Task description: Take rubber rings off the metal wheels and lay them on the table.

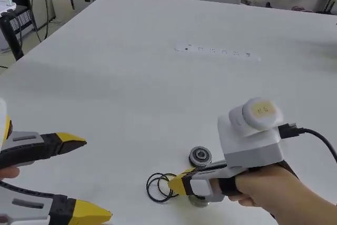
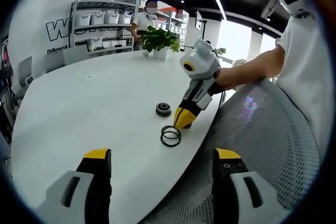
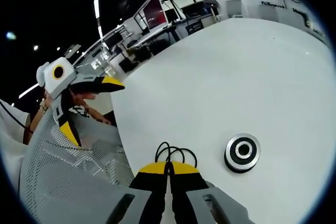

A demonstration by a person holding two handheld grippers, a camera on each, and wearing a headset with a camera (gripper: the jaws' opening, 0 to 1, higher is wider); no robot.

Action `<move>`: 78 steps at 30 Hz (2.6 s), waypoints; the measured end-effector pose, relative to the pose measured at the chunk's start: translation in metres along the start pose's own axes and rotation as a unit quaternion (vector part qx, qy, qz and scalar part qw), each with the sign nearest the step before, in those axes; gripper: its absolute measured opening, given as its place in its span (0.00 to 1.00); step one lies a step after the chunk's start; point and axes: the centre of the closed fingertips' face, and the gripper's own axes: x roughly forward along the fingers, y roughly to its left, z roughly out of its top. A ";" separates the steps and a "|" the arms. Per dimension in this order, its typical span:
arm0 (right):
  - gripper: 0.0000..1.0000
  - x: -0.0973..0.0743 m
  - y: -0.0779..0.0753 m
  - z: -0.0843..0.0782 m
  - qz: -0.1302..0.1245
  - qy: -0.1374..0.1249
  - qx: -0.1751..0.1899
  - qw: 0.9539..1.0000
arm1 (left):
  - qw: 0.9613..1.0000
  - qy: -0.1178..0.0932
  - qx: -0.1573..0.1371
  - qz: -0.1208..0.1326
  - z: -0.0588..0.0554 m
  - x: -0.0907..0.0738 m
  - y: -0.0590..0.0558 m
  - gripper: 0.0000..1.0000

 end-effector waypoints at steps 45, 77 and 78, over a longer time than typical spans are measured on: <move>0.00 0.002 -0.006 -0.006 -0.040 0.037 -0.103 0.993 | 1.000 0.015 0.001 0.000 -0.003 0.001 0.000 0.76; 0.09 0.005 -0.004 -0.011 -0.049 0.063 -0.171 0.982 | 1.000 0.017 0.002 0.002 -0.005 0.000 0.001 0.76; 0.10 0.005 -0.004 -0.011 -0.050 0.064 -0.173 0.981 | 1.000 0.017 0.002 0.002 -0.005 0.000 0.001 0.76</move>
